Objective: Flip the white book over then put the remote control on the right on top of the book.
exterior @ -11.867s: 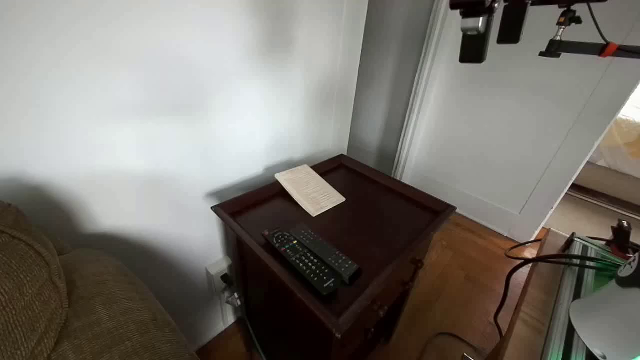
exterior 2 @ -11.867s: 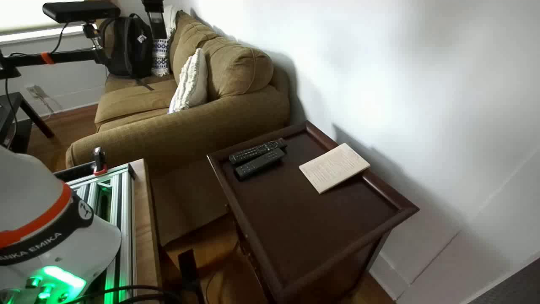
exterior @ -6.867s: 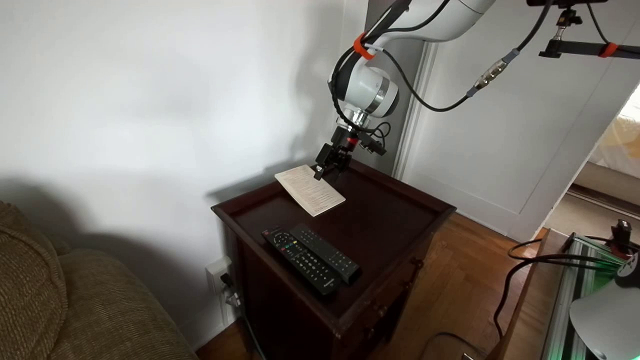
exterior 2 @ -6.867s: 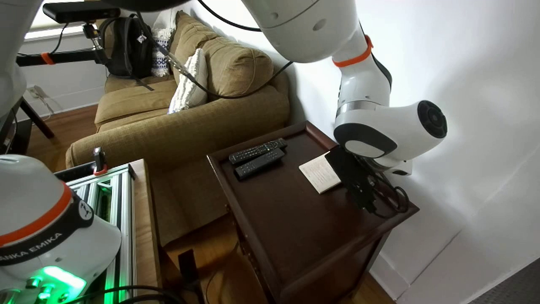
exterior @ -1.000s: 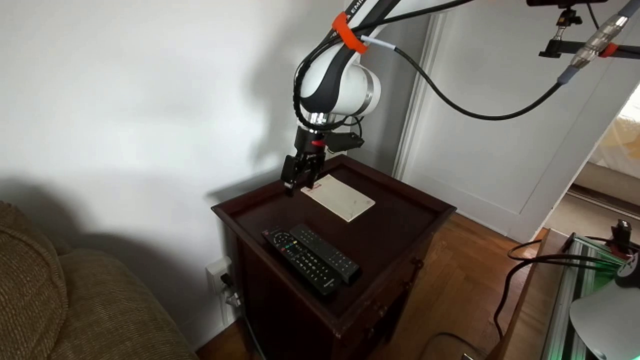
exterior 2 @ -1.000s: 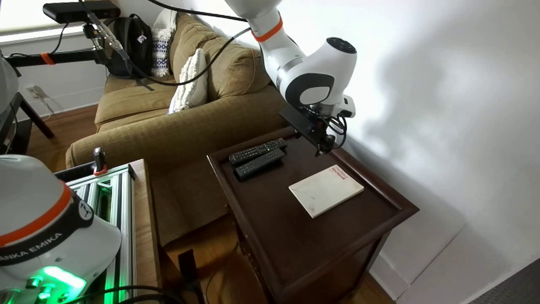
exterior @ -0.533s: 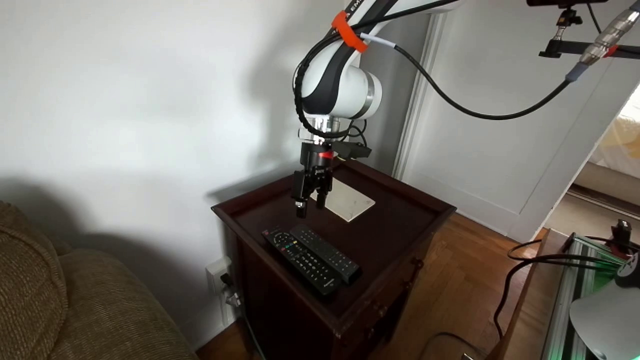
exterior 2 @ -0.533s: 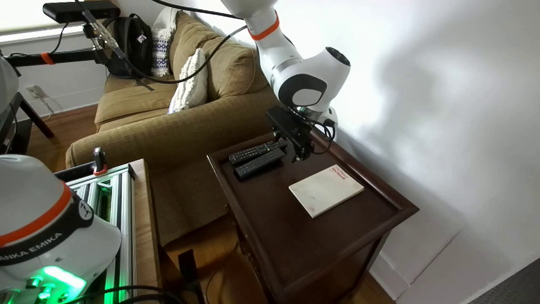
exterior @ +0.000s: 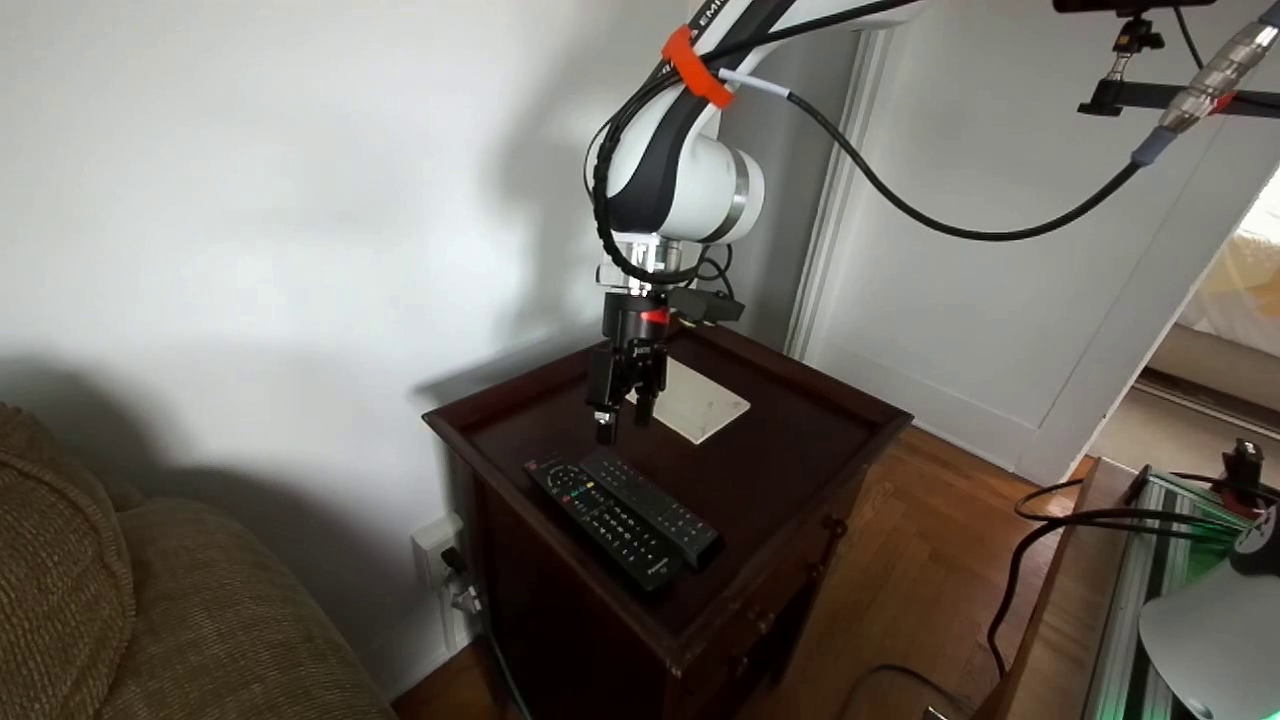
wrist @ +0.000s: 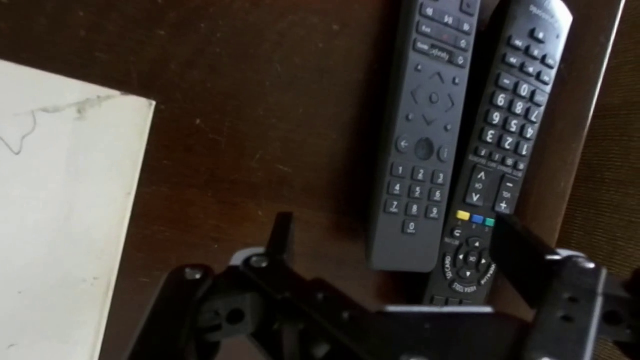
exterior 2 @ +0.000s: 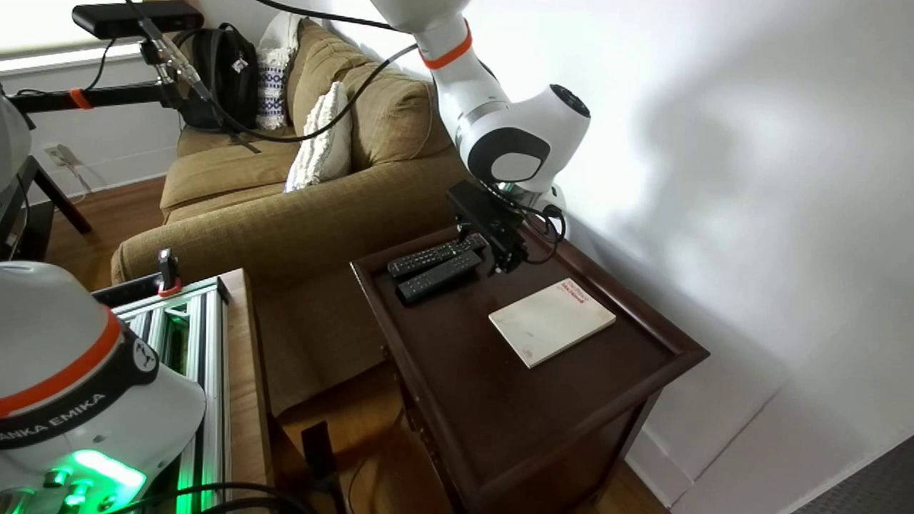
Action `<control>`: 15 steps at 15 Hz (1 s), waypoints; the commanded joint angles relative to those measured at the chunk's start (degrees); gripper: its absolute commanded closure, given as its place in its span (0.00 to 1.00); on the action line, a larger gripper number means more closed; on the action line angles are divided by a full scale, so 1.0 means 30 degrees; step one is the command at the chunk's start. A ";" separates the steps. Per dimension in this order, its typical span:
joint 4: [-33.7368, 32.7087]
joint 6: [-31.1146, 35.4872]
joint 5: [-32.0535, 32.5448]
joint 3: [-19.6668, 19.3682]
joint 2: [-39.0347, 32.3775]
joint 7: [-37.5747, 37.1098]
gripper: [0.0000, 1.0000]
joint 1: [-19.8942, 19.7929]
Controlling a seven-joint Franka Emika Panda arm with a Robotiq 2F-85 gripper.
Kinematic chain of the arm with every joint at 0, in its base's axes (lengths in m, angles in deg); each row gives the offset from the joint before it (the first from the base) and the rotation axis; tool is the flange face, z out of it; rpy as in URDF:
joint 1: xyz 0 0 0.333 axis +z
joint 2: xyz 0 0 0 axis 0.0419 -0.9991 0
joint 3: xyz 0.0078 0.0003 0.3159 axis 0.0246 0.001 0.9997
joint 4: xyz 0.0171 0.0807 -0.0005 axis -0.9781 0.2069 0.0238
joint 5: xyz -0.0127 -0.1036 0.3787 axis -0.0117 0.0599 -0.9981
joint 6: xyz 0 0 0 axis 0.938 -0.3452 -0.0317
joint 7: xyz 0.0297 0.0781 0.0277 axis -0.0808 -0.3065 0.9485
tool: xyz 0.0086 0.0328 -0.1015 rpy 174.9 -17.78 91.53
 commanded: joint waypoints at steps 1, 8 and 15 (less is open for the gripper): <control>0.0618 0.0649 -0.0583 -0.0387 -0.0030 0.0018 0.00 0.0895; 0.2213 0.2082 -0.0271 -0.0793 0.0227 -0.0880 0.00 0.1911; 0.2766 0.2359 -0.0087 -0.1362 0.0049 -0.1532 0.00 0.2266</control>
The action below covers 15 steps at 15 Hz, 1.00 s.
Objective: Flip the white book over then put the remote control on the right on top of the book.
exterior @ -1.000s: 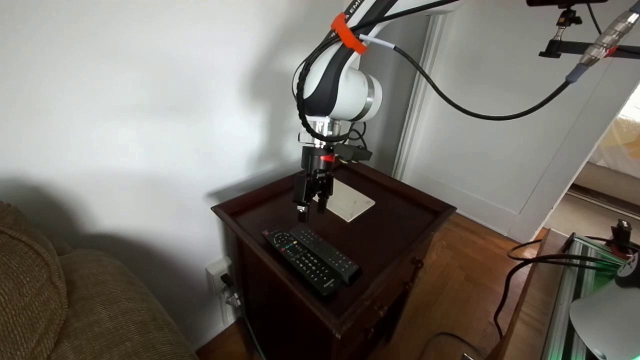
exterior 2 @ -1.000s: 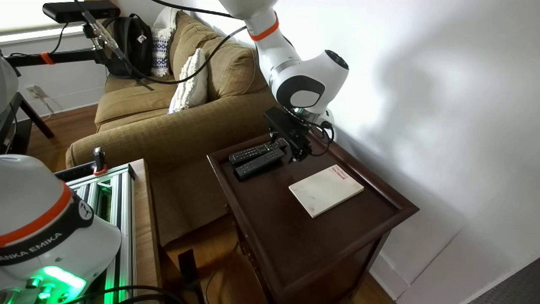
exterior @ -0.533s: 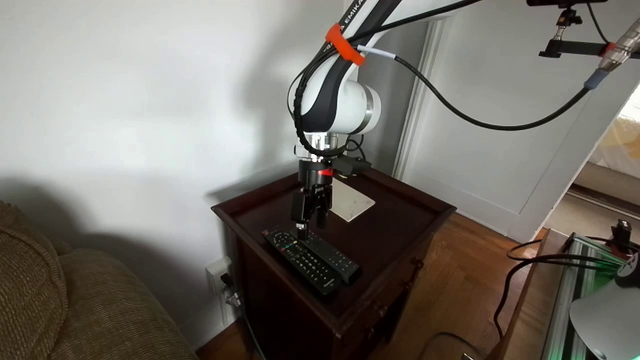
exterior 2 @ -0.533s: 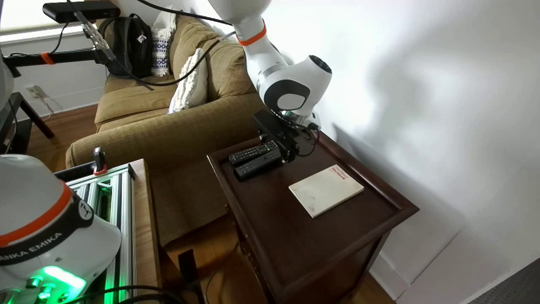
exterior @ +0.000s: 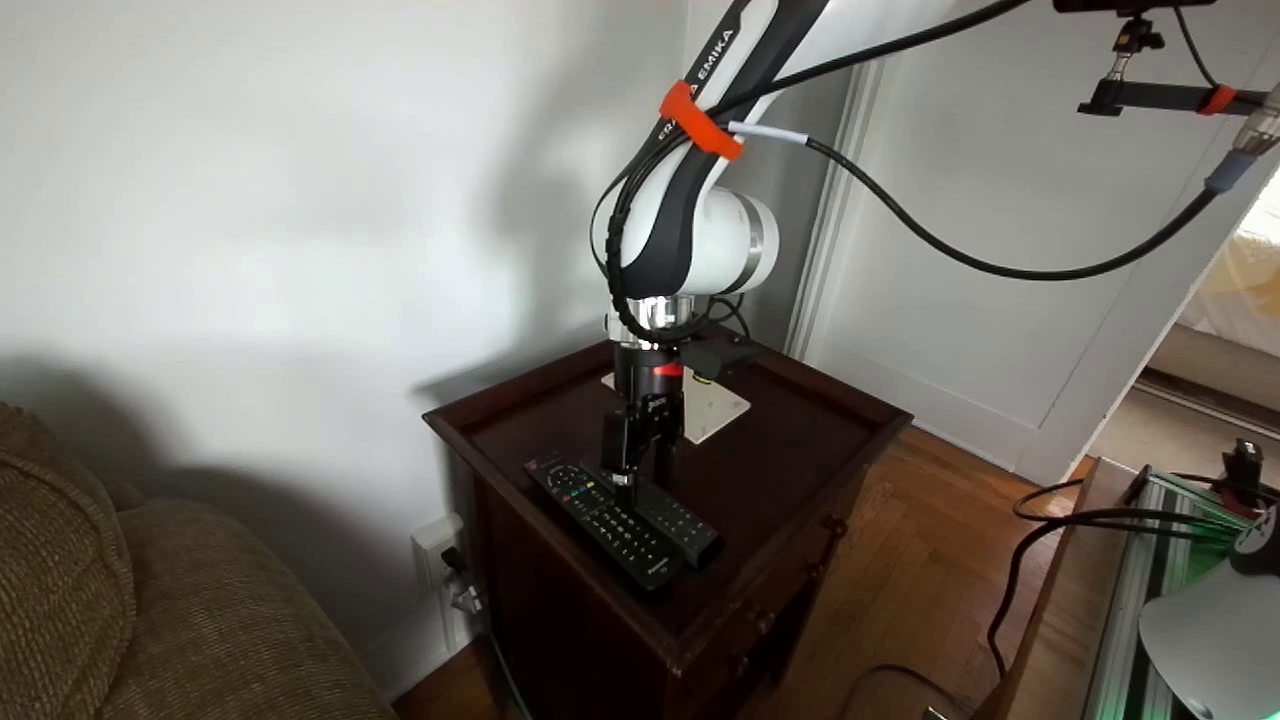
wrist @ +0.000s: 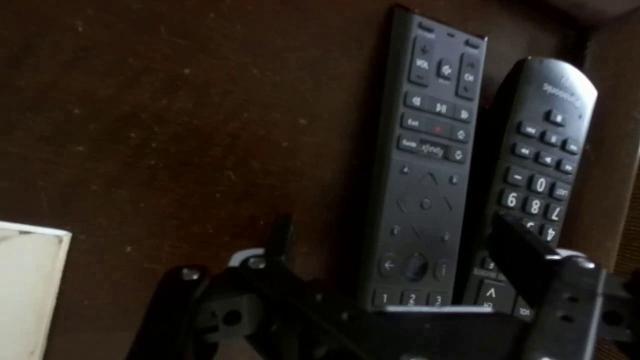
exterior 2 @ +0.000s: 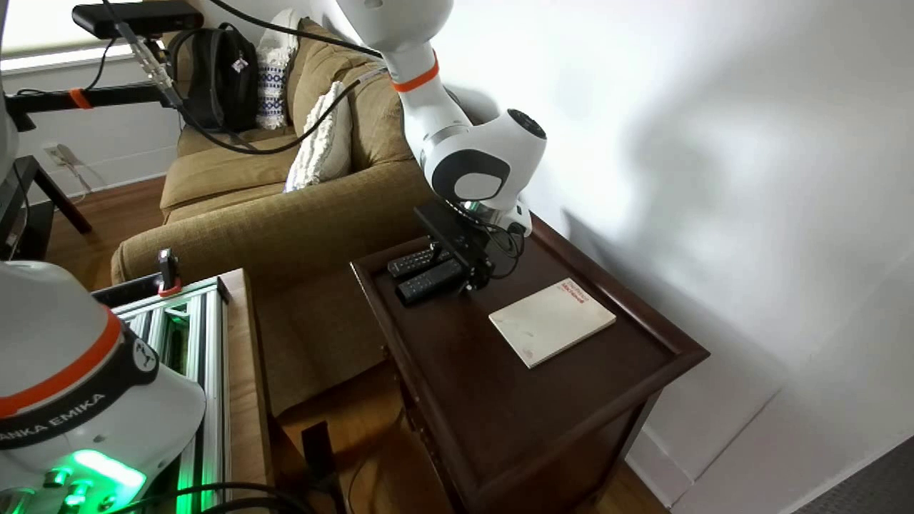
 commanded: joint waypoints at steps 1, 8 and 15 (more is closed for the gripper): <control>0.0508 0.0444 -0.0023 -0.0438 0.0106 -0.0608 0.00 0.0400; 0.1165 0.0447 -0.0162 -0.0683 0.0520 -0.1491 0.00 0.0384; 0.1493 0.0357 -0.0061 -0.1144 0.0589 -0.1996 0.00 0.0350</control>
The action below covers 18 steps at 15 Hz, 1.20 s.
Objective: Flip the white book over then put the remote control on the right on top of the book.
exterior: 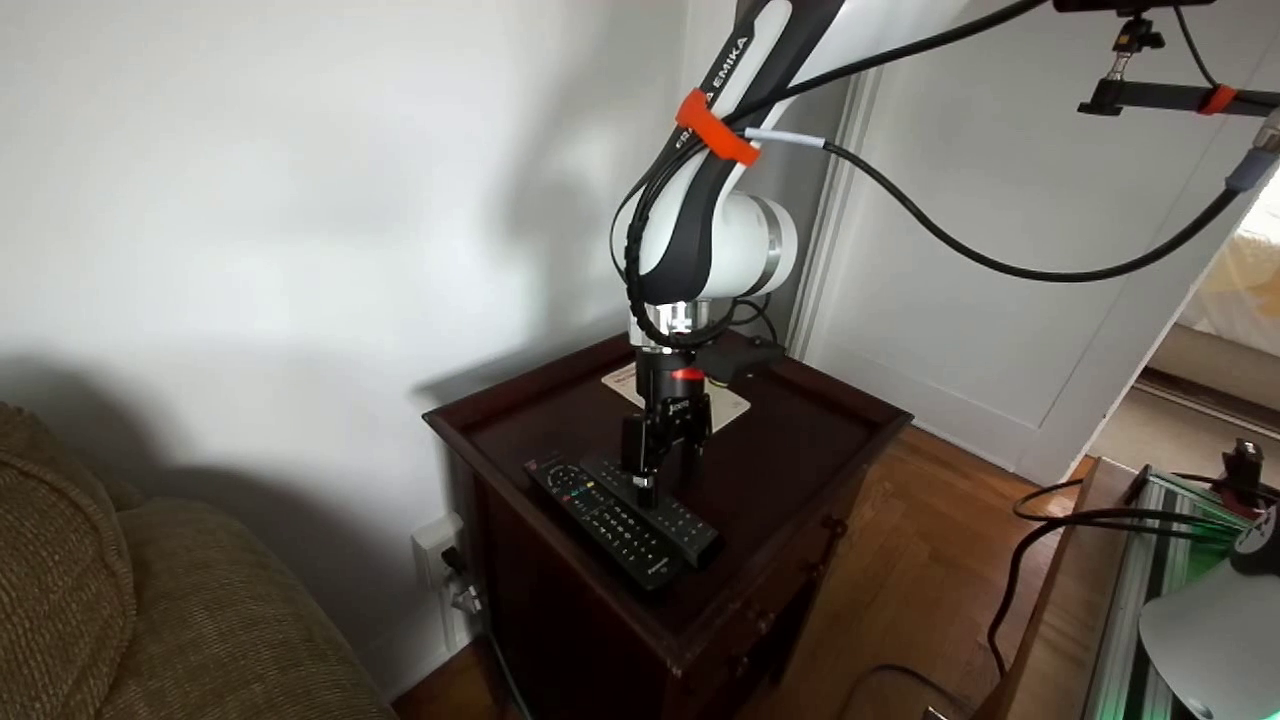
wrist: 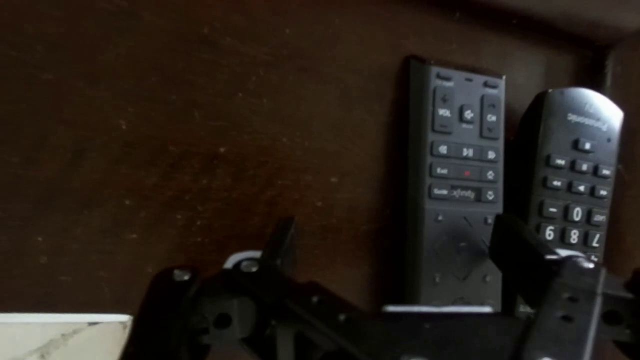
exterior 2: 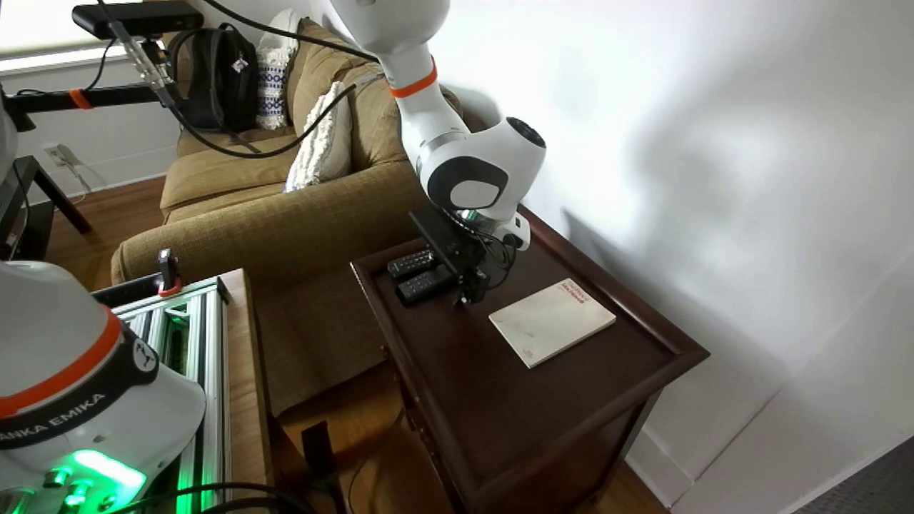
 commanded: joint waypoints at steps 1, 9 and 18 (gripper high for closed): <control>0.0650 0.0400 -0.0027 -0.0600 0.0187 -0.0400 0.00 0.0271; 0.0721 0.0094 -0.0254 0.0047 0.0460 0.0084 0.00 0.0324; 0.0165 0.0677 -0.0207 -0.0051 -0.0193 0.0140 0.00 0.0478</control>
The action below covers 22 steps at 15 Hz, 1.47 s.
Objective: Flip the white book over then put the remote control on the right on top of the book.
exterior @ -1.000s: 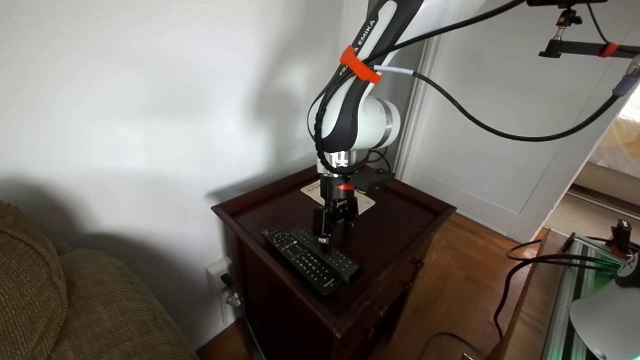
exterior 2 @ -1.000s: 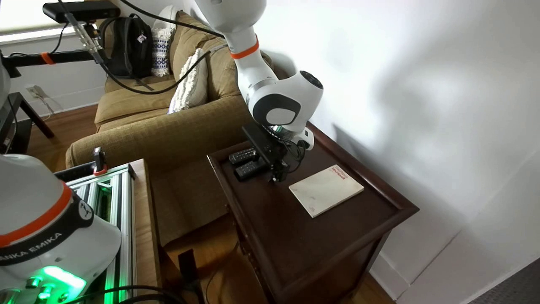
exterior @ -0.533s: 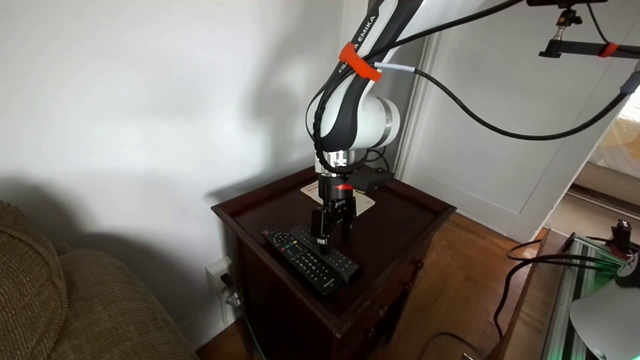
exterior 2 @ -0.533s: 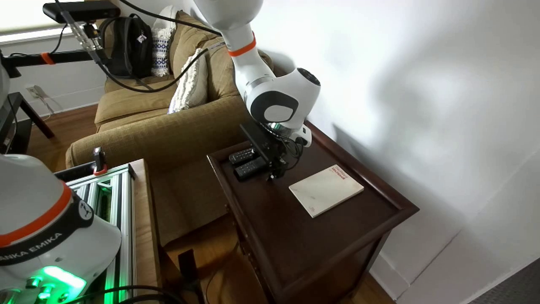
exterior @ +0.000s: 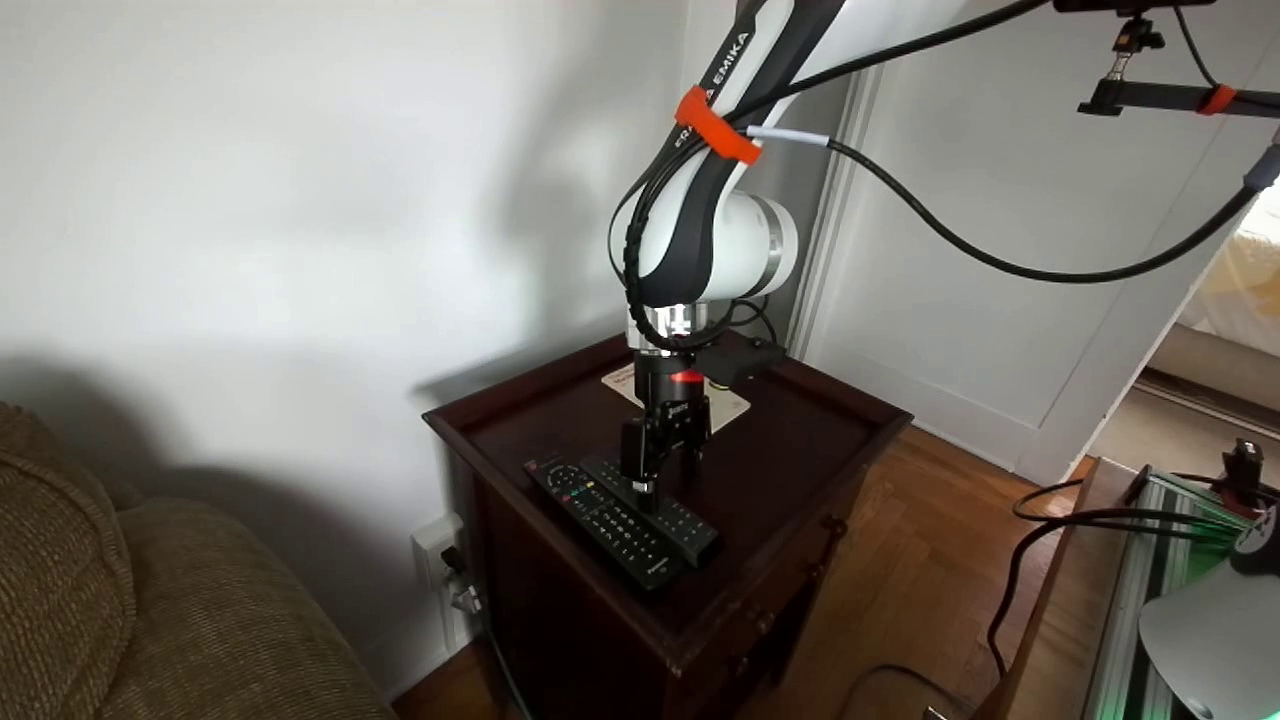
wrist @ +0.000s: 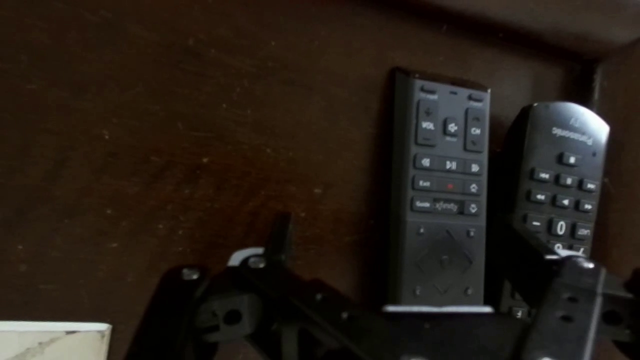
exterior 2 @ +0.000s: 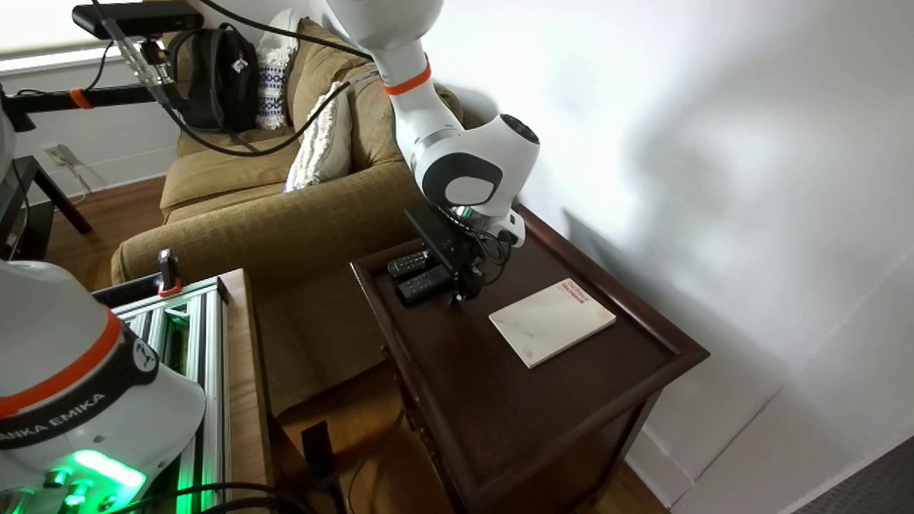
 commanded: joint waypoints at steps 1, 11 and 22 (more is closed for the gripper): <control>-0.0187 0.0629 -0.0286 0.0076 -0.0509 0.0322 0.00 0.0086; -0.0224 0.2912 0.0054 -0.0130 -0.0903 -0.0358 0.00 0.0826; 0.0336 0.4059 -0.0060 -0.0008 -0.0271 -0.0934 0.73 0.0652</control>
